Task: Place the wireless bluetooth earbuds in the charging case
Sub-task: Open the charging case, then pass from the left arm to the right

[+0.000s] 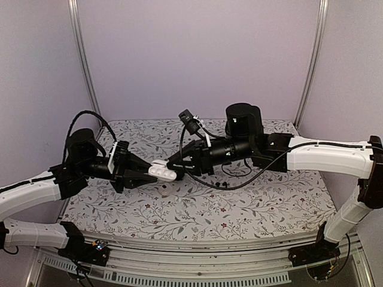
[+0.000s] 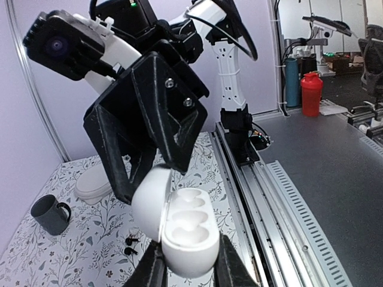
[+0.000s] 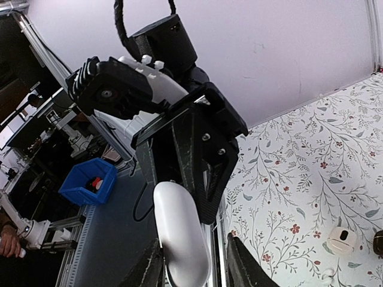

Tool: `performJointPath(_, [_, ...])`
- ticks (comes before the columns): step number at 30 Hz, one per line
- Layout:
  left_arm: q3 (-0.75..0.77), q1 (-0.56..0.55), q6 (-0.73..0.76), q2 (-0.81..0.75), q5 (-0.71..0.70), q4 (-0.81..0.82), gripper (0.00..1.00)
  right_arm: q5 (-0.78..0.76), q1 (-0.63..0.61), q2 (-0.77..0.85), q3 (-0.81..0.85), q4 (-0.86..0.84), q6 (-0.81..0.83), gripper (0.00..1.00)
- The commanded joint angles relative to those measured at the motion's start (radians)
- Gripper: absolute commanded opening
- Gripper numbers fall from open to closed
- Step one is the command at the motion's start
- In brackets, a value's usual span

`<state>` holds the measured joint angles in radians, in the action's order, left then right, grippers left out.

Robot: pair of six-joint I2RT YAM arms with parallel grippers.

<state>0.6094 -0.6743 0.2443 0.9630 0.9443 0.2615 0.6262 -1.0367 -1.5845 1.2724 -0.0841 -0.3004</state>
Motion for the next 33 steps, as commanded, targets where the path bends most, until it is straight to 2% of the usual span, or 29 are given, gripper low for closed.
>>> performJointPath(1, [0.010,-0.019,0.012,-0.020,0.000,0.012,0.00,-0.080,0.008,0.000,0.007,-0.005,-0.031,0.36])
performJointPath(5, [0.007,-0.021,-0.010,-0.013,-0.009,0.029,0.00,-0.078,-0.001,0.000,0.001,0.000,-0.016,0.38])
performJointPath(10, [0.010,-0.019,-0.060,0.010,0.011,0.060,0.00,-0.167,-0.027,0.007,0.001,0.030,0.045,0.39])
performJointPath(18, [0.012,-0.019,-0.101,0.030,0.034,0.091,0.00,-0.228,-0.033,0.008,0.003,0.056,0.083,0.28])
performJointPath(21, [0.008,-0.019,-0.104,0.035,0.032,0.089,0.00,-0.224,-0.035,0.014,-0.002,0.049,0.083,0.20])
performJointPath(24, [0.000,-0.019,-0.120,0.040,0.022,0.102,0.00,-0.225,-0.041,0.012,0.001,0.052,0.085,0.05])
performJointPath(29, [-0.005,-0.017,-0.149,0.055,0.010,0.131,0.00,-0.229,-0.047,0.013,0.001,0.051,0.096,0.03])
performJointPath(33, [-0.012,-0.015,-0.166,0.056,-0.002,0.143,0.10,-0.245,-0.052,0.024,-0.006,0.036,0.106,0.03])
